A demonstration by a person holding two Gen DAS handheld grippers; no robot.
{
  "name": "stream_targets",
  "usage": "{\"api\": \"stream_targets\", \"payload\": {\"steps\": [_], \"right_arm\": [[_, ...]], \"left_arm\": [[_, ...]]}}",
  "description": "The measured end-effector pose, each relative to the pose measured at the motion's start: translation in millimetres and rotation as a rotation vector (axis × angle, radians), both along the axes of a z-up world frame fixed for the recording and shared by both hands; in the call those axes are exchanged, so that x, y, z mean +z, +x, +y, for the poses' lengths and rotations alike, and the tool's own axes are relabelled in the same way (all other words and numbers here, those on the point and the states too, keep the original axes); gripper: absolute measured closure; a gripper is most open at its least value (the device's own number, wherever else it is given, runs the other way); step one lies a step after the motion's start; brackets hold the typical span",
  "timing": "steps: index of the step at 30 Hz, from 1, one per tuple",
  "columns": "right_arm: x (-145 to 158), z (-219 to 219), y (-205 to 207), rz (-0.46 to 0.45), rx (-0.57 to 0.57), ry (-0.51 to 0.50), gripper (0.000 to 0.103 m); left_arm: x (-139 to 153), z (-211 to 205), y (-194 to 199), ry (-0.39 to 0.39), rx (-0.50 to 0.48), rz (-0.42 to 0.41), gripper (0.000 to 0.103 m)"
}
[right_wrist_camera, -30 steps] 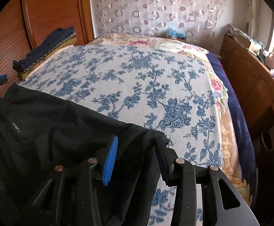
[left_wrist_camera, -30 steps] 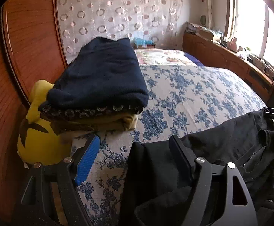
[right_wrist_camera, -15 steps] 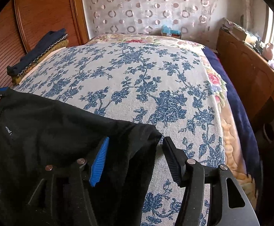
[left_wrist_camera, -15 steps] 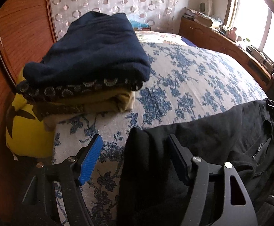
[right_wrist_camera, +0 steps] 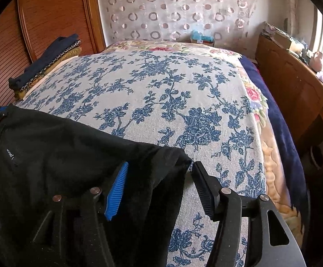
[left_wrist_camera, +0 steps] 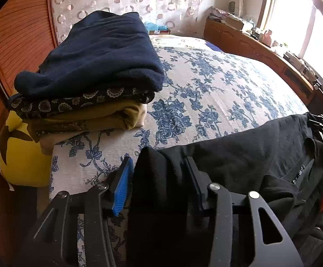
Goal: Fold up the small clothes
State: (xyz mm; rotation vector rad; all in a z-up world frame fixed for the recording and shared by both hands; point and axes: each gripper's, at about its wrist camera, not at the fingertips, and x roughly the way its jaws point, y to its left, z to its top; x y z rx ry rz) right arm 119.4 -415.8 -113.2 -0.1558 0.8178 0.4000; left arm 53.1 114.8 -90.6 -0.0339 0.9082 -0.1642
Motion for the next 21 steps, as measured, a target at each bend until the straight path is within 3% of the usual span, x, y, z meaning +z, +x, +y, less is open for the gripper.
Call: {"api": "stream_targets", "payload": {"steps": [11, 13, 17, 20, 21], "right_arm": [[-1, 2, 3, -0.001, 0.007, -0.004, 0.041], [-2, 3, 3, 0.001, 0.014, -0.004, 0.041], [-3, 9, -1, -0.004, 0.057, -0.015, 0.041], [-2, 11, -3, -0.001, 0.084, -0.004, 0.054], [-2, 12, -4, 0.004, 0.100, 0.002, 0.064]], "left_arm": [[1, 0, 1, 0.003, 0.008, -0.006, 0.056], [1, -3, 1, -0.007, -0.015, -0.004, 0.070], [3, -11, 0, 0.023, -0.029, -0.005, 0.084], [5, -14, -4, 0.032, -0.024, -0.020, 0.088], [7, -14, -6, 0.027, -0.019, -0.030, 0.089]]}}
